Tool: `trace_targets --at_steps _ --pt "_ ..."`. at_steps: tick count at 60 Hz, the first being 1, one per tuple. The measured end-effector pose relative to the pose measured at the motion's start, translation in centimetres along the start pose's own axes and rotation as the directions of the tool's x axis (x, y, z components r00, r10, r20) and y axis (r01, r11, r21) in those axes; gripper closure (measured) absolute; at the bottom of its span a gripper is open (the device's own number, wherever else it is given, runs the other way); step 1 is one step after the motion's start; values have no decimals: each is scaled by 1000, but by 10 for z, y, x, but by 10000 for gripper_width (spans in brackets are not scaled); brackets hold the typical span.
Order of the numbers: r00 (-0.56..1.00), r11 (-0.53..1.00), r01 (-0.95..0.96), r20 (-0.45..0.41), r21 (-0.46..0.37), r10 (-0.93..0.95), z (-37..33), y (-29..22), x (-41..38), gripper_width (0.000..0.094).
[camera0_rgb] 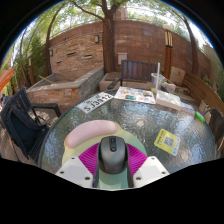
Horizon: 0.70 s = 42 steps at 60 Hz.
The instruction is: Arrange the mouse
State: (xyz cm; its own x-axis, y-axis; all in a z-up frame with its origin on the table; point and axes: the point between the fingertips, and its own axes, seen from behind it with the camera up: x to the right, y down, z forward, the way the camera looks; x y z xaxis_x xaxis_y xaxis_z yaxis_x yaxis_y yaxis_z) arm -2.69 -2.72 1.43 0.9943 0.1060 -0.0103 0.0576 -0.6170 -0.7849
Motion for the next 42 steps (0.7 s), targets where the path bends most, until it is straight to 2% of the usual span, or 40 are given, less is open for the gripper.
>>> trace_targets --at_steps 5,12,14,17,20,24,42 --pt "1000 999 0 -6 -44 -1 17 21 -7 508" --pt "1000 999 -11 -21 -50 10 12 19 -8 368" --pt "1000 998 -14 -22 -59 13 7 19 -8 268" --pt "1000 998 -10 -29 -59 8 -7 15 -9 63" --pt "999 999 -1 -42 -54 -2 -29 6 -11 114" --pt "998 999 14 -68 -44 -17 -64 -2 -12 68" --pt "990 999 -6 -138 -33 2 -199 -27 -22 79"
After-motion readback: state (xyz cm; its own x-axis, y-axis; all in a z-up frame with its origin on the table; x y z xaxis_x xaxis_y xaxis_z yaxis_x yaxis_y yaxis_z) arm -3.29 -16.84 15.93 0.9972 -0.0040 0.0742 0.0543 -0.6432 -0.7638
